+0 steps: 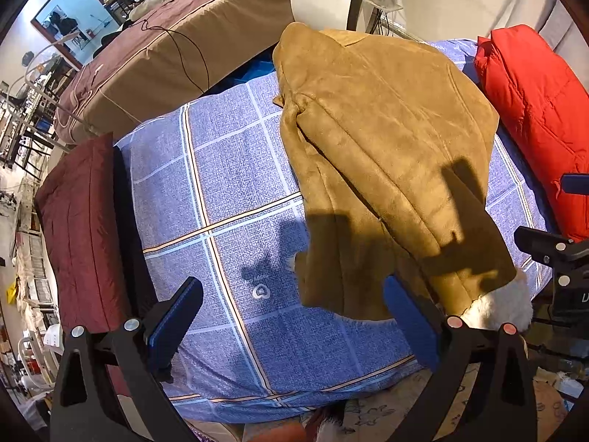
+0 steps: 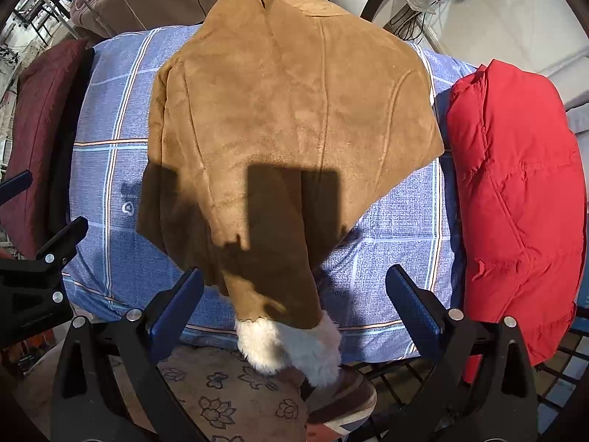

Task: Fold large clothes
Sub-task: 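Grasp the jacket collar with the right gripper while the left gripper grasps the other collar edge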

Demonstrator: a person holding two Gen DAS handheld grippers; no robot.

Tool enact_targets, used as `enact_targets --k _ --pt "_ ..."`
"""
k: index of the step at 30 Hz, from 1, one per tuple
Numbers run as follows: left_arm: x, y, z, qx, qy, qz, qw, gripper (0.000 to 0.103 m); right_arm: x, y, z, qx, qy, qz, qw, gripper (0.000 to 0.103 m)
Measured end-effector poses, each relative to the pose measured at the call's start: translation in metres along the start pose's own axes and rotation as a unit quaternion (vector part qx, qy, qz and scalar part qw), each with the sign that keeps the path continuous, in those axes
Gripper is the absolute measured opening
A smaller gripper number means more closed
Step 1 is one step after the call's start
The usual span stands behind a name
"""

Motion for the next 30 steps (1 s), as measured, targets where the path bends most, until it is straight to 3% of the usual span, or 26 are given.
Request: enact_targets --k 4,8,13,17,19,22,27,30 --pt "0.002 0.0 -0.011 0.027 0.006 0.008 0.9996 0.097 -0.008 -0.002 -0.003 -0.019 -0.025 -0.03 0.999 0.097" --pt "0.011 0.0 -0.026 0.061 0.029 0.034 0.9971 0.097 -0.018 -0.009 -0.009 -0.046 -0.092 -0.083 0.991 0.097" --pt "0.03 0.001 -0.054 0.107 0.031 0.079 0.9906 0.097 -0.006 -0.044 -0.028 -0.049 -0.104 -0.049 0.992 0.097" --pt "0.053 0.002 -0.072 0.116 0.016 0.112 0.9869 0.097 0.023 -0.099 -0.032 -0.088 -0.075 0.007 0.993 0.097" --pt "0.065 -0.001 -0.075 0.098 0.017 0.132 0.9863 0.097 0.037 -0.133 -0.032 -0.121 -0.059 0.023 0.991 0.097" --pt "0.083 -0.005 -0.079 0.059 0.015 0.146 0.9874 0.097 0.053 -0.182 -0.038 -0.158 -0.033 0.02 0.987 0.097" --pt "0.101 -0.001 -0.091 0.052 0.008 0.148 0.9877 0.097 0.043 -0.27 -0.061 -0.202 0.022 -0.008 0.979 0.097" --pt "0.11 0.006 -0.098 0.067 0.003 0.157 0.9853 0.097 0.022 -0.311 -0.095 -0.155 -0.005 -0.039 0.987 0.097"
Point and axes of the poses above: each gripper's, at about its wrist camera, not at the fingertips, and z roughly against the way its jaws point, x to its left, y to its underside, the point moved 3 cm from there along -z, roughly the way its jaws point, and after that the axes turned 14 degrees about z, right-handed, at the moved point
